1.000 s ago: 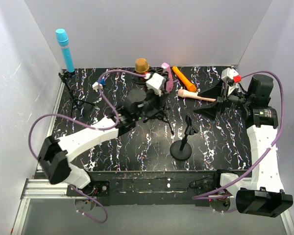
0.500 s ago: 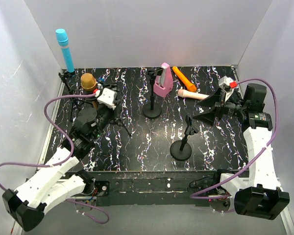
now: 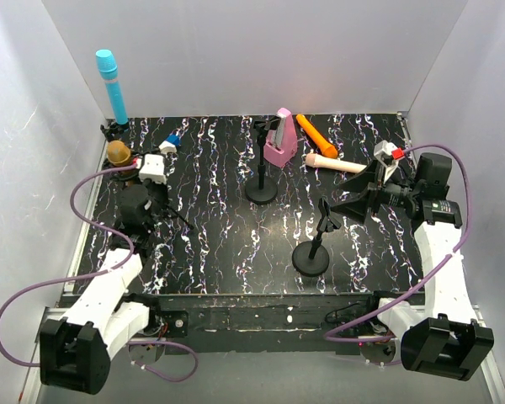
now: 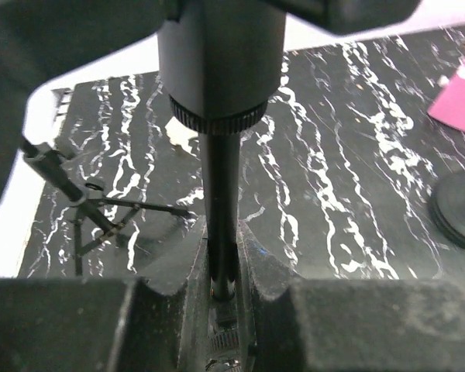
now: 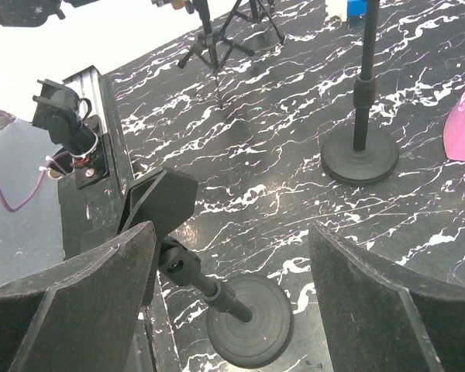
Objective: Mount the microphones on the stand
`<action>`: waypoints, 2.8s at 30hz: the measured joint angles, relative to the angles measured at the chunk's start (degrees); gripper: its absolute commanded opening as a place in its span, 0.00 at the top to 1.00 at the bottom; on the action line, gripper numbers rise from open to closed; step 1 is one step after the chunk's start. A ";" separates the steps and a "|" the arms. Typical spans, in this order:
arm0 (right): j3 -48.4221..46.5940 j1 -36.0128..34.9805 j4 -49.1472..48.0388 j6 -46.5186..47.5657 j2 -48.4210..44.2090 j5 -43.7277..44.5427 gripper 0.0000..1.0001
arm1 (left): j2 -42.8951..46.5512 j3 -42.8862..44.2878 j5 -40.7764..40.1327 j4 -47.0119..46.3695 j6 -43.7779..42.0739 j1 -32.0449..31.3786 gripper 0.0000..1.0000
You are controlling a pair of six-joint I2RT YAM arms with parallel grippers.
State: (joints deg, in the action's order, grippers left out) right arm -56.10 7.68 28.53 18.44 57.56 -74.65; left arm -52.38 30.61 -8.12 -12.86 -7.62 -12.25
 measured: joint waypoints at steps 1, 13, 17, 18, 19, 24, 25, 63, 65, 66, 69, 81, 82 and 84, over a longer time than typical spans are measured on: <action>0.31 0.11 -0.11 0.00 -0.07 -0.13 0.13 | -0.61 0.00 0.90 -1.31 0.50 1.36 1.00; 3.45 1.90 -2.78 -0.63 -0.61 -2.14 0.13 | -8.46 -0.42 17.75 -13.79 2.80 19.02 1.00; 5.03 2.40 -3.65 -1.42 -0.63 -3.10 0.13 | -9.92 -1.95 20.26 -15.52 1.31 19.21 1.00; 5.38 2.51 -3.72 -1.64 -0.61 -3.26 0.13 | -10.12 -2.27 20.59 -16.39 1.18 19.19 1.00; 5.60 2.69 -3.76 -1.81 -0.61 -3.43 0.13 | -10.12 -2.47 20.87 -16.92 1.09 19.19 0.99; 6.19 3.23 -4.94 -2.43 -0.63 -4.57 0.13 | -10.10 -4.42 20.96 -20.63 1.44 19.19 0.81; 6.21 3.28 -5.18 -2.56 -0.63 -4.81 0.13 | -10.08 -5.05 20.79 -21.77 1.66 19.21 0.78; 6.40 4.79 -7.52 -3.63 -1.07 -6.86 0.13 | 5.14 -2.19 14.93 7.61 14.56 18.12 0.02; 6.34 5.03 -6.25 -2.45 -1.07 -6.45 0.13 | 6.62 -1.55 16.11 11.26 16.52 17.27 0.02; 6.19 5.14 -4.94 -1.42 -1.03 -6.10 0.13 | 7.65 -1.33 16.70 13.03 17.64 16.94 0.02; 4.20 5.31 0.31 2.27 -0.20 -4.61 0.13 | 11.06 -0.35 18.53 18.58 21.05 16.09 0.02; -13.18 5.46 22.14 15.76 7.23 4.28 0.16 | 12.92 5.49 29.79 31.69 32.98 13.44 0.02; -13.11 5.46 21.42 13.60 7.23 7.08 0.16 | 12.24 5.75 31.80 32.11 34.21 13.38 0.02; -13.09 5.49 19.21 9.81 7.45 12.61 0.16 | 10.56 6.16 36.20 32.54 36.44 13.27 0.02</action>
State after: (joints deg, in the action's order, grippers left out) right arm -69.19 13.17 47.75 28.25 65.01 -62.04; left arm -41.82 36.77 28.08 19.68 28.82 1.02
